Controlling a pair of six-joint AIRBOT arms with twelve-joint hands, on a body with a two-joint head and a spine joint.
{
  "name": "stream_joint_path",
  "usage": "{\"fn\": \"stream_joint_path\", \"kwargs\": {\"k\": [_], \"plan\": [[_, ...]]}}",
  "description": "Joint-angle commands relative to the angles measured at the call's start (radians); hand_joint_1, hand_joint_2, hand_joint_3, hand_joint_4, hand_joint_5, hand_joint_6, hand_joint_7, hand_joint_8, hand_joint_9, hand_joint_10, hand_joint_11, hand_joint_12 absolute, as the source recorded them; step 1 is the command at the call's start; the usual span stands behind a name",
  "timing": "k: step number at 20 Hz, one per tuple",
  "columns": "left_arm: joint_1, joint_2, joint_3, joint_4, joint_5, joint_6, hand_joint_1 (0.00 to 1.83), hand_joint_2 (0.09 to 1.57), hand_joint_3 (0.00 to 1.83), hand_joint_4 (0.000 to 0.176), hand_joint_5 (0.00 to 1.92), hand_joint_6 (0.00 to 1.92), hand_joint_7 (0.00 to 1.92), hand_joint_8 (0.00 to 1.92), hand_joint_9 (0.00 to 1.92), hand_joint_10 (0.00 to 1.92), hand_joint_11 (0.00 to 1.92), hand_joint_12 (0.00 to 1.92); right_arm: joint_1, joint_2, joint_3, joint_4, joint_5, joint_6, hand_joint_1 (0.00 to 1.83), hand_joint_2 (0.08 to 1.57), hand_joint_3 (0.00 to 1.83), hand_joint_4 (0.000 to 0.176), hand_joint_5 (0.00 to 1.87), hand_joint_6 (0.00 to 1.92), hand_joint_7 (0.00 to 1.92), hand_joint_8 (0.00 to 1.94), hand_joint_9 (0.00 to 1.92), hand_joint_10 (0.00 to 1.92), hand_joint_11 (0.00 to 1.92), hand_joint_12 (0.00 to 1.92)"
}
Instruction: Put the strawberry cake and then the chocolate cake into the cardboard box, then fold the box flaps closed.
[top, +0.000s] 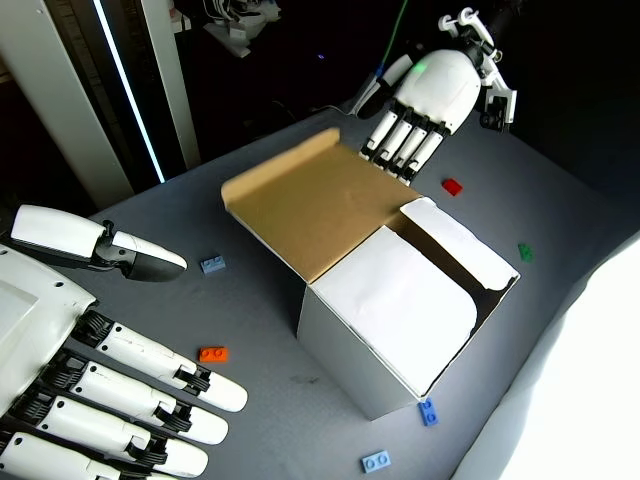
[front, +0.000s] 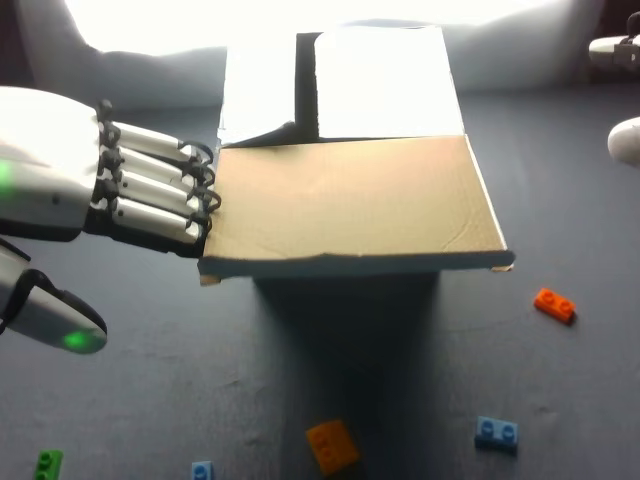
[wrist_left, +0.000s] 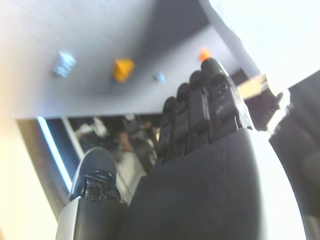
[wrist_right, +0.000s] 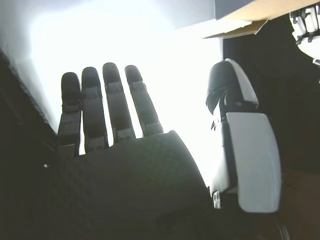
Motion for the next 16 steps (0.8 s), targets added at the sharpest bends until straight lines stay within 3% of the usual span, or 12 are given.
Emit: {"fn": "stream_joint_path", "kwargs": {"k": [1,10,12,16], "plan": [[-0.027,0.010,0.004,-0.106,-0.037,-0.009,0.00,1.31,0.01,0.009,0.10,0.01,0.13,0.00,0.14,0.00,0.00,0.61,0.010,0.013,0.000,0.003,0.117,0.007,0.03,1.20,0.00,0.000,0.14,0.01,0.16,0.01,0.17,0.00,0.00,0.44],[-0.193,-0.018,0.065,-0.100,0.001,-0.077,0.00,1.30,0.00,0.009,0.11,0.01,0.14,0.01,0.13,0.00,0.00,0.61,0.011,0.013,0.000,0.003,0.134,0.007,0.01,1.20,0.00,0.000,0.14,0.00,0.17,0.00,0.17,0.01,0.00,0.43],[-0.205,-0.032,0.076,-0.087,0.040,-0.064,0.00,1.30,0.00,0.011,0.10,0.00,0.13,0.00,0.12,0.00,0.00,0.55,0.011,0.011,0.000,0.003,0.136,0.007,0.01,1.19,0.00,0.000,0.15,0.00,0.19,0.00,0.18,0.00,0.00,0.45],[-0.203,-0.063,0.090,-0.087,0.133,-0.015,0.00,1.31,0.00,0.013,0.11,0.00,0.14,0.00,0.14,0.00,0.00,0.60,0.011,0.010,0.000,0.003,0.136,0.007,0.02,1.20,0.00,0.000,0.16,0.00,0.20,0.00,0.17,0.00,0.00,0.42]]}}
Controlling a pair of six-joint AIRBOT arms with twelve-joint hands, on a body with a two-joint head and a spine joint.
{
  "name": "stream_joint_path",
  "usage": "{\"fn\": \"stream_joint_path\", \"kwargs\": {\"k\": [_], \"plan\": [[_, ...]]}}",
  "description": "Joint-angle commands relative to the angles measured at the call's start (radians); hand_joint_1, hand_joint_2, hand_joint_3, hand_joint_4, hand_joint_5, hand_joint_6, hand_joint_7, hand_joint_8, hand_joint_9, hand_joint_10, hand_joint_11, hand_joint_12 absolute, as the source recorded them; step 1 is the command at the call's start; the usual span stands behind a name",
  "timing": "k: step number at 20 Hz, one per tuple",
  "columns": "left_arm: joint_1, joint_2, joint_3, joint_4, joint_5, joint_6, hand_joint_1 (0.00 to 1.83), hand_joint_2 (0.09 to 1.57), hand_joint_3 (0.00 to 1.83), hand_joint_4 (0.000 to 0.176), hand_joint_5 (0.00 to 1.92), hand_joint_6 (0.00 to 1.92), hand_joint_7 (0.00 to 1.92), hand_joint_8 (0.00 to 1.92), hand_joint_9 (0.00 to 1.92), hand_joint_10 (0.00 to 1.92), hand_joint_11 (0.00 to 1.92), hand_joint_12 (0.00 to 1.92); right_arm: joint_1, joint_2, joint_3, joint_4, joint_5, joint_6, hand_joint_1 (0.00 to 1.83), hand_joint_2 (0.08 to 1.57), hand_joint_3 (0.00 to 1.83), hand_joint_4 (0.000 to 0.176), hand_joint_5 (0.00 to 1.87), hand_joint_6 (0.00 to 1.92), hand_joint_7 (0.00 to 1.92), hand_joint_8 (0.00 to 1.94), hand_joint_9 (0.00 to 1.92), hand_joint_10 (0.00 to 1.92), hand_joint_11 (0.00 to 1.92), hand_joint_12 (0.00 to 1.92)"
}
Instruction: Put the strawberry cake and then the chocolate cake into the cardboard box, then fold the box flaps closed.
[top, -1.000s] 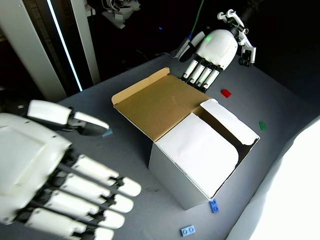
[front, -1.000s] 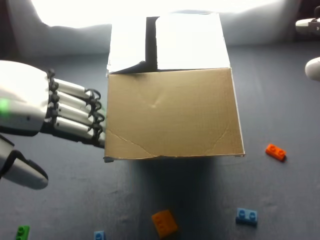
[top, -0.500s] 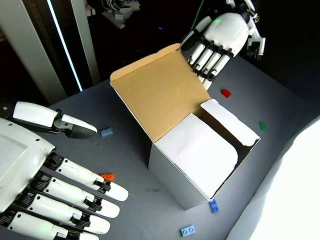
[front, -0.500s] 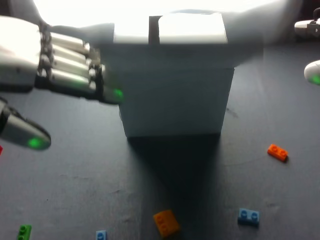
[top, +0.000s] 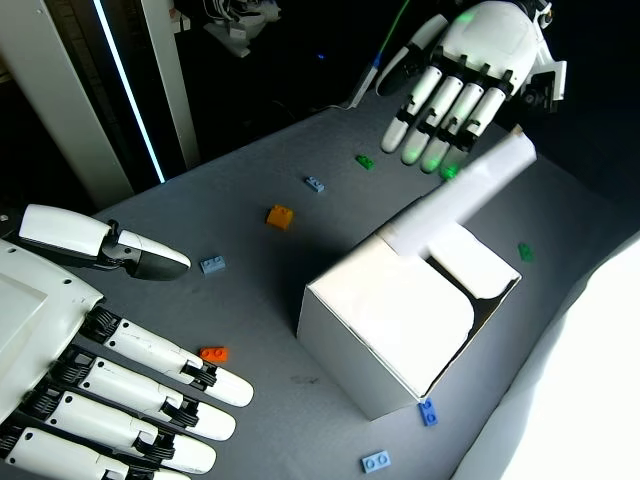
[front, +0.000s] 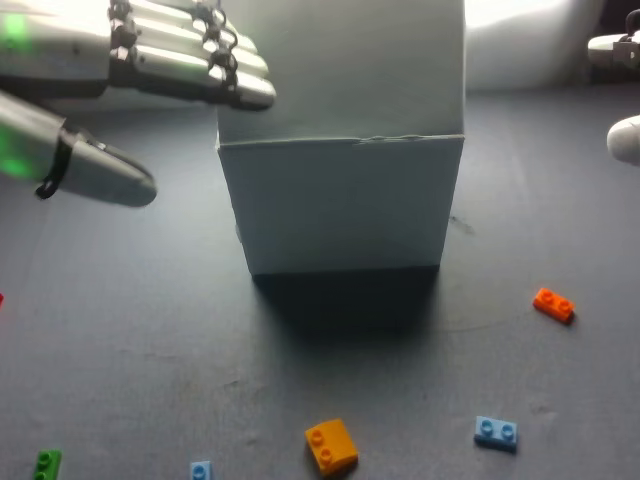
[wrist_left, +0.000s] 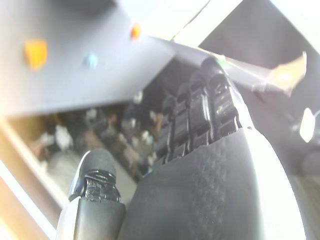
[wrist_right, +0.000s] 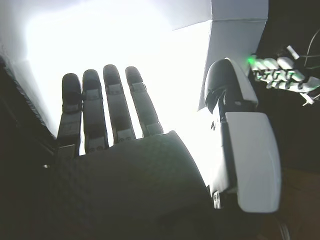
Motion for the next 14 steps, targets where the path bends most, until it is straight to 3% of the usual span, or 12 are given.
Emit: {"fn": "stream_joint_path", "kwargs": {"k": [1,4,7,12,14], "plan": [[-0.007,0.000,0.003,-0.099,0.035,0.013,0.00,1.31,0.00,0.013,0.11,0.00,0.14,0.00,0.13,0.00,0.00,0.61,0.011,0.013,0.000,0.002,0.119,0.007,0.02,1.20,0.00,0.000,0.16,0.00,0.20,0.00,0.18,0.00,0.00,0.41],[0.014,-0.024,0.006,-0.099,0.113,0.031,0.00,1.30,0.00,0.012,0.12,0.00,0.14,0.00,0.14,0.00,0.00,0.63,0.011,0.012,0.000,0.002,0.117,0.007,0.04,1.19,0.00,0.000,0.17,0.00,0.22,0.00,0.18,0.00,0.00,0.33],[0.058,-0.051,0.024,-0.077,0.187,0.033,0.00,1.30,0.00,0.019,0.10,0.00,0.13,0.00,0.15,0.00,0.00,0.60,0.010,0.012,0.000,0.002,0.116,0.007,0.02,1.19,0.00,0.000,0.17,0.00,0.21,0.00,0.19,0.00,0.00,0.37],[0.106,-0.081,0.054,-0.047,0.226,0.001,0.00,1.30,0.00,0.021,0.11,0.00,0.14,0.00,0.17,0.01,0.00,0.65,0.010,0.012,0.000,0.002,0.116,0.007,0.04,1.19,0.00,0.000,0.16,0.00,0.19,0.00,0.17,0.00,0.00,0.40],[0.126,-0.084,0.054,-0.031,0.228,-0.008,0.00,1.30,0.00,0.013,0.13,0.01,0.16,0.01,0.18,0.01,0.00,0.66,0.010,0.012,0.000,0.002,0.116,0.007,0.02,1.20,0.00,0.000,0.16,0.00,0.19,0.00,0.17,0.00,0.00,0.39]]}}
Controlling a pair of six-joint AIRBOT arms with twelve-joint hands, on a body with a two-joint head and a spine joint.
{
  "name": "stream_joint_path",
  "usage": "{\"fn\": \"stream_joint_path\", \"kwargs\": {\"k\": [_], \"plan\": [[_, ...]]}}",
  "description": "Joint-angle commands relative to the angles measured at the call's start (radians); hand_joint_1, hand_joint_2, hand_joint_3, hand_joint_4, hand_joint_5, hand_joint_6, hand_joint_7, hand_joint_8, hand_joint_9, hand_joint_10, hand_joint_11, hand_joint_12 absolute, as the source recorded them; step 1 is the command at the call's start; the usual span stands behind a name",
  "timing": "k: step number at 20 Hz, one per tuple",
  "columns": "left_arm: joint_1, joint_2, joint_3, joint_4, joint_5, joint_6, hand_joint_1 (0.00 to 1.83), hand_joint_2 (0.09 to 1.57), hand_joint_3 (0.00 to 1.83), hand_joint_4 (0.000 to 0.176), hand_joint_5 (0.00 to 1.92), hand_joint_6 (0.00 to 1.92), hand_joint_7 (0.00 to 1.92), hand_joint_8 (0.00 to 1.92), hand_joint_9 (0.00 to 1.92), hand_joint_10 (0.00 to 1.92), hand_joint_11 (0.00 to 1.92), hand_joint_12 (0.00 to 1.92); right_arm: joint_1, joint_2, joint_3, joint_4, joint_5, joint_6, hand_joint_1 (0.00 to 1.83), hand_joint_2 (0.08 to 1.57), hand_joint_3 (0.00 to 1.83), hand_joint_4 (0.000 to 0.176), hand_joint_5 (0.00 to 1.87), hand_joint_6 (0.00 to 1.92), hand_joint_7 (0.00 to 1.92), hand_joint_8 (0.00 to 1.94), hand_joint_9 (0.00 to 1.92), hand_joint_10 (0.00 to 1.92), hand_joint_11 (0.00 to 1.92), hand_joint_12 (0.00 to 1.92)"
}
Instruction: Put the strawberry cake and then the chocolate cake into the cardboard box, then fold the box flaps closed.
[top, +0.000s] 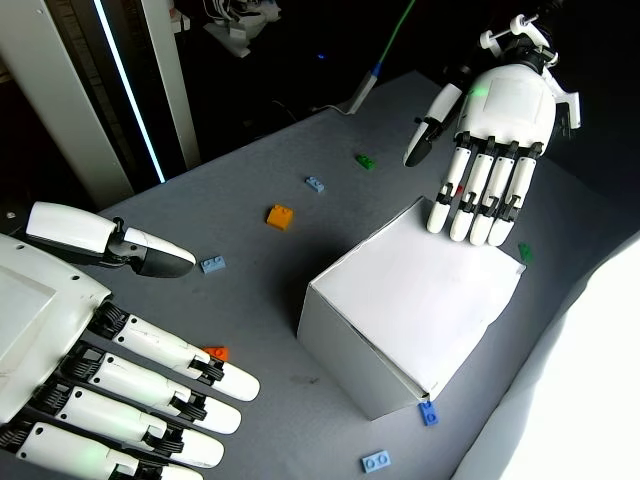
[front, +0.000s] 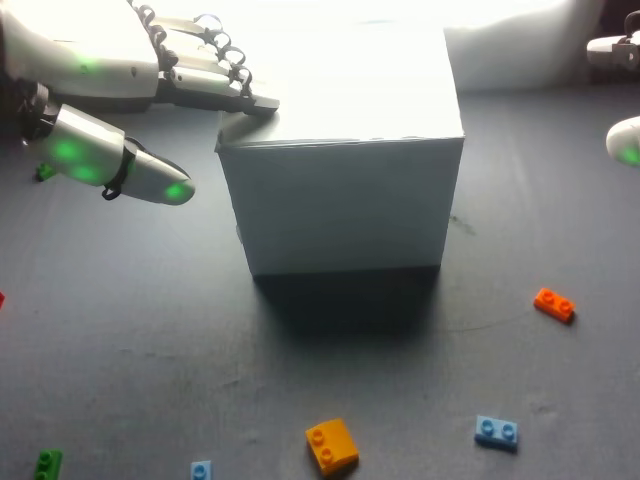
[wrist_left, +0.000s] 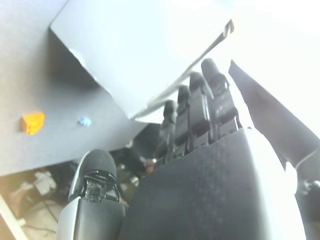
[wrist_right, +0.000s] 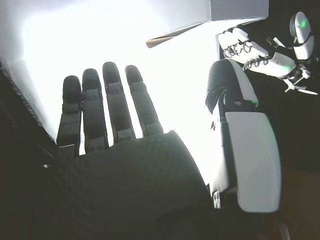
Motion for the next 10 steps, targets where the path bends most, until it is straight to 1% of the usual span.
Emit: {"fn": "stream_joint_path", "kwargs": {"k": [1,2,3,5,6,7,8,10], "plan": [[0.005,0.003,0.004,-0.031,0.014,0.001,0.00,1.30,0.00,0.014,0.13,0.01,0.16,0.01,0.17,0.01,0.00,0.66,0.010,0.013,0.000,0.002,0.118,0.007,0.03,1.20,0.00,0.000,0.15,0.00,0.19,0.00,0.16,0.00,0.00,0.37],[0.005,0.003,0.005,-0.031,0.013,0.000,0.00,1.30,0.00,0.014,0.13,0.01,0.16,0.01,0.17,0.01,0.00,0.66,0.009,0.013,0.000,0.002,0.118,0.007,0.03,1.19,0.00,0.000,0.16,0.00,0.20,0.00,0.17,0.00,0.00,0.44],[0.001,0.003,0.006,-0.031,0.010,0.000,0.00,1.30,0.00,0.016,0.13,0.01,0.16,0.01,0.17,0.01,0.00,0.65,0.009,0.013,0.000,0.002,0.118,0.007,0.02,1.19,0.00,0.000,0.16,0.00,0.20,0.00,0.18,0.00,0.00,0.44],[-0.023,0.007,0.010,-0.031,0.000,-0.001,0.00,1.31,0.00,0.012,0.12,0.00,0.15,0.00,0.16,0.00,0.00,0.60,0.007,0.013,0.000,0.002,0.118,0.005,0.00,1.19,0.00,0.000,0.17,0.00,0.21,0.01,0.19,0.01,0.00,0.45],[-0.039,0.010,0.011,-0.031,-0.004,-0.001,0.00,1.31,0.00,0.011,0.11,0.00,0.14,0.00,0.15,0.00,0.00,0.57,0.007,0.013,0.000,0.002,0.118,0.004,0.00,1.20,0.00,0.000,0.16,0.00,0.20,0.00,0.17,0.00,0.00,0.37],[-0.050,0.014,0.012,-0.031,-0.007,-0.001,0.00,1.30,0.00,0.011,0.13,0.01,0.16,0.00,0.17,0.01,0.00,0.61,0.006,0.013,0.000,0.002,0.118,0.004,0.01,1.20,0.00,0.000,0.15,0.00,0.20,0.00,0.16,0.00,0.00,0.30],[-0.067,0.019,0.012,-0.030,-0.013,-0.001,0.00,1.31,0.00,0.016,0.13,0.01,0.15,0.00,0.17,0.01,0.00,0.63,0.006,0.013,0.000,0.002,0.118,0.004,0.01,1.21,0.00,0.000,0.15,0.00,0.18,0.00,0.15,0.00,0.00,0.31],[-0.104,0.029,0.019,-0.004,-0.024,-0.005,0.00,1.31,0.00,0.013,0.13,0.00,0.14,0.00,0.16,0.00,0.00,0.62,0.006,0.013,0.000,0.002,0.118,0.004,0.02,1.20,0.00,0.000,0.16,0.00,0.20,0.00,0.17,0.01,0.00,0.39]]}}
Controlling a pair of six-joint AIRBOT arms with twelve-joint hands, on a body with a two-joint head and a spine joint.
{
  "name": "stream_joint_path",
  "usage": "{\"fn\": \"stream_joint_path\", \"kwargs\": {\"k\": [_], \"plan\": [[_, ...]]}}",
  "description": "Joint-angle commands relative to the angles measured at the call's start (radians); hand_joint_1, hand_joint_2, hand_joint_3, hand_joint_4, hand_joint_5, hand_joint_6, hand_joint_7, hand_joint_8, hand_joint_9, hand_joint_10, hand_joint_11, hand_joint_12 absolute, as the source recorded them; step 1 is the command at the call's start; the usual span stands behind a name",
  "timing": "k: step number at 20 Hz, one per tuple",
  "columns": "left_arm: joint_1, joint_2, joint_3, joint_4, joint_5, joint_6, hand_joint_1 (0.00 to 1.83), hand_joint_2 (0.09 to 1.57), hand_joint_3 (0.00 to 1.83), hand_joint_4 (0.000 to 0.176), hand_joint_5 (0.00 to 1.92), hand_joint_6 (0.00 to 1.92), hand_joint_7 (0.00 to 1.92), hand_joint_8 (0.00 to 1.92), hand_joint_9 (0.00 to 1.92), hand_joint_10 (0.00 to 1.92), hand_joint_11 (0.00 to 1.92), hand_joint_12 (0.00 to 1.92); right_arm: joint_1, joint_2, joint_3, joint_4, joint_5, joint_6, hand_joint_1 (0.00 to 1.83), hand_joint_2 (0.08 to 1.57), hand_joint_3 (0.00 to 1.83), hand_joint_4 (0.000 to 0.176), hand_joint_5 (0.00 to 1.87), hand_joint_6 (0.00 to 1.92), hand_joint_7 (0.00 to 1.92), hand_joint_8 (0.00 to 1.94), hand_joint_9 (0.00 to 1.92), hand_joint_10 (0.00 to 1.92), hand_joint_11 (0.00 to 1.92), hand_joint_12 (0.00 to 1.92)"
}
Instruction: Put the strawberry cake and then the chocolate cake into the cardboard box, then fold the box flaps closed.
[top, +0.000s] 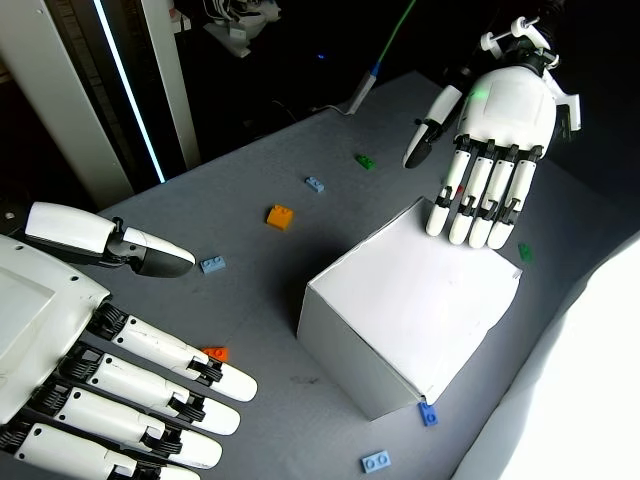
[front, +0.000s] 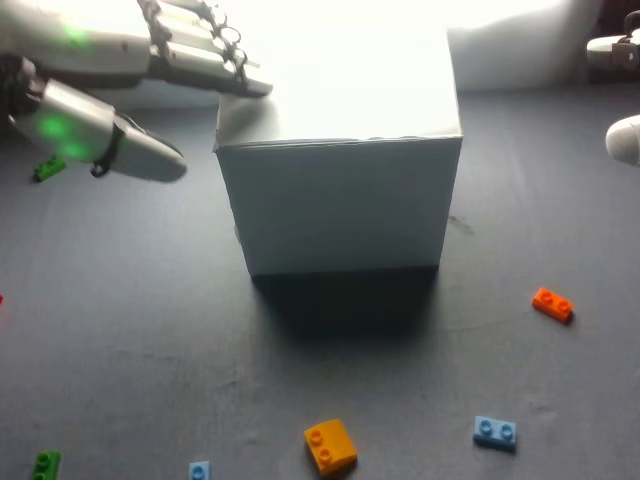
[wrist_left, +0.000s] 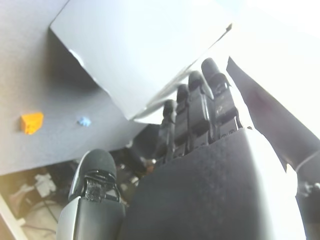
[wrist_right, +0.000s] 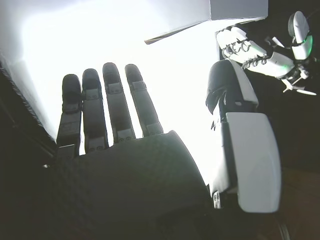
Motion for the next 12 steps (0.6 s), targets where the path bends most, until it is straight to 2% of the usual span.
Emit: {"fn": "stream_joint_path", "kwargs": {"k": [1,4,8,9,12], "plan": [[-0.020,0.017,0.012,-0.060,0.007,-0.003,0.00,1.31,0.00,0.014,0.12,0.00,0.14,0.00,0.16,0.00,0.00,0.62,0.007,0.013,0.000,0.002,0.117,0.004,0.02,1.20,0.00,0.000,0.16,0.00,0.19,0.00,0.17,0.01,0.00,0.40],[-0.067,0.029,0.047,-0.018,-0.016,-0.022,0.00,1.30,0.00,0.007,0.11,0.00,0.15,0.00,0.16,0.00,0.00,0.62,0.006,0.013,0.000,0.002,0.117,0.003,0.03,1.20,0.00,0.000,0.16,0.00,0.19,0.00,0.17,0.00,0.00,0.44],[-0.078,0.045,0.089,0.041,-0.071,-0.047,0.00,1.31,0.00,0.012,0.14,0.01,0.17,0.01,0.18,0.01,0.00,0.64,0.001,0.013,0.001,0.001,0.139,-0.044,0.04,1.19,0.00,0.000,0.17,0.00,0.21,0.00,0.18,0.00,0.00,0.44],[-0.078,0.051,0.095,0.058,-0.088,-0.052,0.00,1.31,0.00,0.012,0.16,0.01,0.19,0.01,0.19,0.01,0.00,0.69,0.000,0.013,0.002,-0.021,0.151,-0.043,0.05,1.18,0.00,0.000,0.18,0.01,0.22,0.00,0.20,0.01,0.00,0.47],[-0.067,0.069,0.101,0.086,-0.147,-0.066,0.00,1.32,0.00,0.010,0.25,0.02,0.26,0.01,0.23,0.01,0.00,0.82,-0.047,0.011,0.002,-0.227,0.267,-0.002,0.03,1.18,0.00,0.000,0.23,0.01,0.28,0.01,0.24,0.01,0.00,0.54]]}}
